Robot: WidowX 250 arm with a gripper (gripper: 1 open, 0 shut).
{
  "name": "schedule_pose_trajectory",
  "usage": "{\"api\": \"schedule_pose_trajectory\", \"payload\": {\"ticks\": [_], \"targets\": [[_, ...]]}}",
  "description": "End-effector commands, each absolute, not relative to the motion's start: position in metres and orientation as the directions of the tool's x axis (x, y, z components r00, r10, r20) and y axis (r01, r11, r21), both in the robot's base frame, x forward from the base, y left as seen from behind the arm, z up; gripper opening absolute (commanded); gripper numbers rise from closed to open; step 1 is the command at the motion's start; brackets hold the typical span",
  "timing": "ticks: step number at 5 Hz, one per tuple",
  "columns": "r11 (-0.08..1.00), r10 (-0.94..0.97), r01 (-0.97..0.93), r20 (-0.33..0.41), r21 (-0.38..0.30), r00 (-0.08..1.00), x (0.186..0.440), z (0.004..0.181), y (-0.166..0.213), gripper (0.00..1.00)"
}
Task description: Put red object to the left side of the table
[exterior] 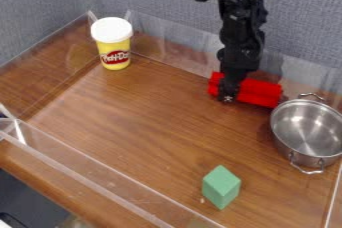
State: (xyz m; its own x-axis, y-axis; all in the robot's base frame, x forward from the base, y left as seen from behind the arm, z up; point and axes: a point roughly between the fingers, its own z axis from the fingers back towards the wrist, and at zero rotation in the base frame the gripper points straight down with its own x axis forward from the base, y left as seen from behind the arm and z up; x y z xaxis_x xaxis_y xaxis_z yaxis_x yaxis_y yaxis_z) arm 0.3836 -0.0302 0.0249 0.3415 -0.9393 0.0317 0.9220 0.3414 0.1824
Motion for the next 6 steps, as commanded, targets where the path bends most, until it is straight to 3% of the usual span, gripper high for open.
{"api": "schedule_pose_trajectory", "payload": {"ticks": [1,6], "targets": [[0.329,-0.944,0.917,0.056,0.225,0.324,0.385,0.046,-0.034,0.00],[0.288,-0.957,0.928,0.057,0.236,0.283,0.369,0.067,-0.034,0.00]]}}
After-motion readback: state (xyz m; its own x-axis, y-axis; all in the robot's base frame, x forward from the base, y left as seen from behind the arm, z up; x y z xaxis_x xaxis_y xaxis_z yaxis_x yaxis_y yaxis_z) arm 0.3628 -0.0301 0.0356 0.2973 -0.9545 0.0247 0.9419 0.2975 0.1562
